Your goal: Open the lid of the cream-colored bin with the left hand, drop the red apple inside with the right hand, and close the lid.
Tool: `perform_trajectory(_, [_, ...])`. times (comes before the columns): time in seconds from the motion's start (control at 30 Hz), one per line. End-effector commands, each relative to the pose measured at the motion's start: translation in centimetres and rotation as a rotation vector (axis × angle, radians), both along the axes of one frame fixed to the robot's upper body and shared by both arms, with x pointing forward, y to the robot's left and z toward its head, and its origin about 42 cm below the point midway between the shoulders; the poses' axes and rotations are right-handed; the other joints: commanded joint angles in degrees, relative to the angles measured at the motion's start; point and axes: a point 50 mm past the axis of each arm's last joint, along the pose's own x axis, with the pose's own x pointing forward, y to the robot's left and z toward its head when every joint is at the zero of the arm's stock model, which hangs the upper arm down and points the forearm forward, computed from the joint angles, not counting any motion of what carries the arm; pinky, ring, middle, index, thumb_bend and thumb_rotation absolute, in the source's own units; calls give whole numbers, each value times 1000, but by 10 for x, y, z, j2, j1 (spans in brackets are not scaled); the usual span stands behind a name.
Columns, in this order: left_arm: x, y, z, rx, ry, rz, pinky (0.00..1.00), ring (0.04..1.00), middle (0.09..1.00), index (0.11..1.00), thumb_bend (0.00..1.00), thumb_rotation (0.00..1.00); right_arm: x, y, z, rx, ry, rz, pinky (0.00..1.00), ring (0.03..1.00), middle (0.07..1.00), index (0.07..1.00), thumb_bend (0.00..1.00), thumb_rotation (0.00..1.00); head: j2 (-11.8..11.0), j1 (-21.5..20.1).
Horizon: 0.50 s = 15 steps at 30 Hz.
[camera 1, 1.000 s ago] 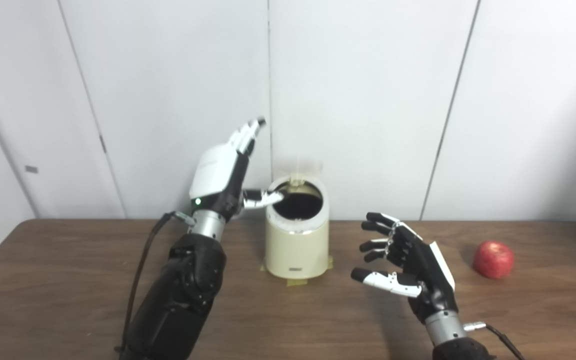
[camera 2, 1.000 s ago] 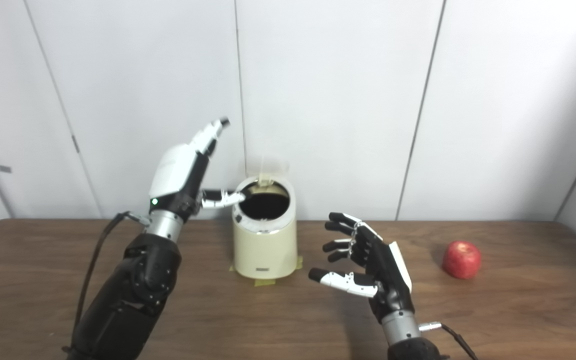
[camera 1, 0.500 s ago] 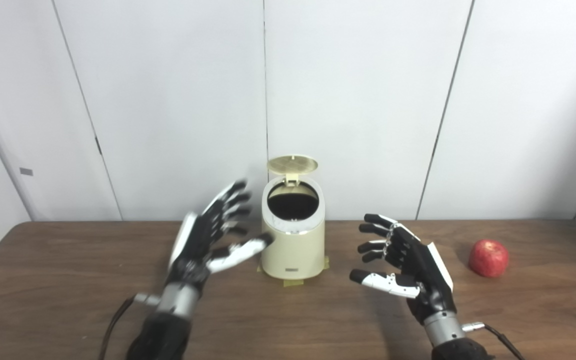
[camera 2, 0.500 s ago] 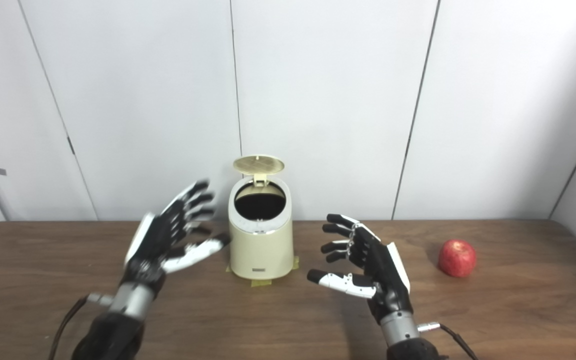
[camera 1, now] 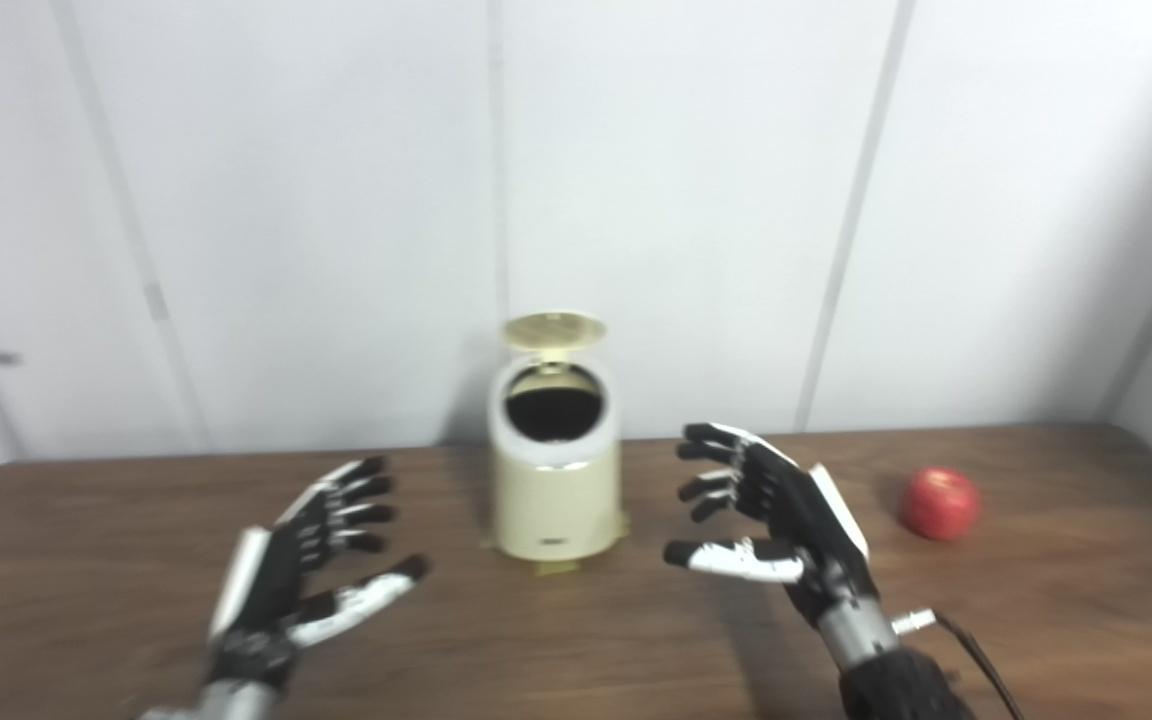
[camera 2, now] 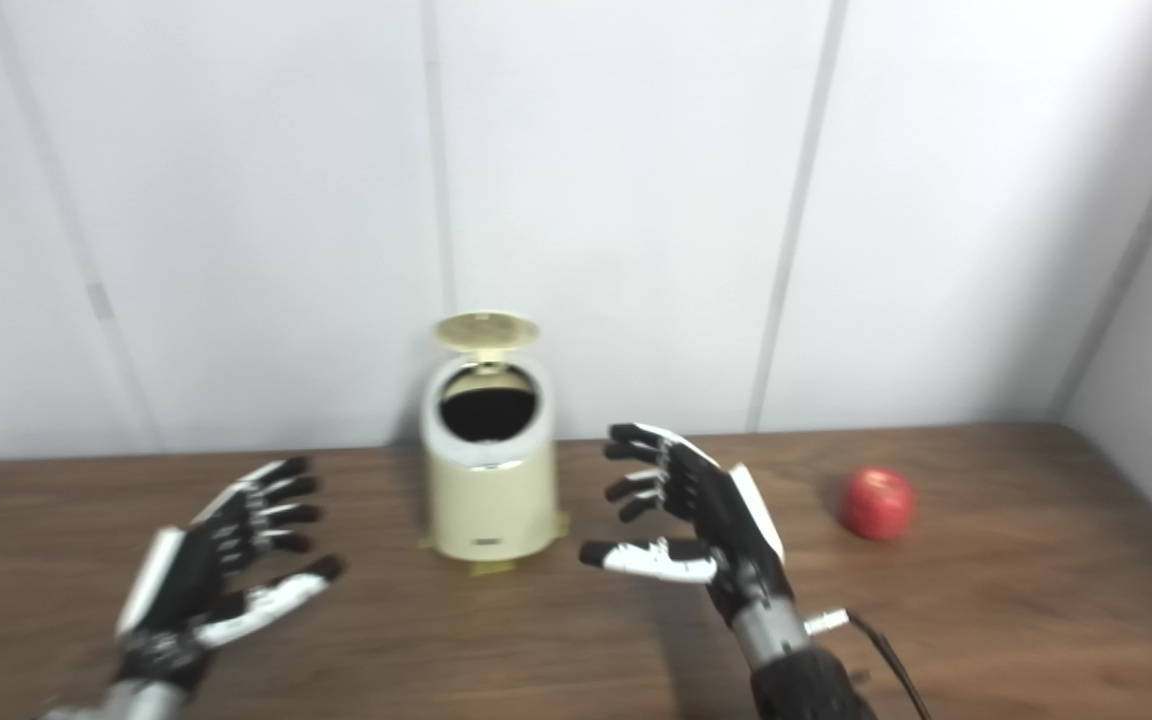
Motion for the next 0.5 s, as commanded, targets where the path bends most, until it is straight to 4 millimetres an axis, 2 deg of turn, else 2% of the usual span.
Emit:
perform_trajectory(0.0, [10,7,18,-6,-85,-13,660,742,795,834,720,134,16,-23,46,-112,-150,-34,474,594,737,740,831,207,-5,-15])
perform_trajectory(0.1, [12,14,18,-6,-82,-9,659,750,801,845,706,132,19,-44,80,-371,-235,-169,495,605,743,733,846,222,-18,-51])
perform_trajectory(0.23, [17,21,18,2,-89,-18,659,768,818,855,669,88,16,-69,116,-713,-310,-323,567,654,710,725,843,168,-26,-87])
perform_trajectory(0.33, [20,25,17,17,-84,-14,658,767,813,852,672,96,16,-97,138,-888,-229,-420,560,688,742,755,851,218,-27,-101])
perform_trajectory(0.47, [21,26,20,24,-79,-11,656,763,809,850,657,49,15,-129,159,-1007,-87,-484,647,796,846,823,862,229,-25,-108])
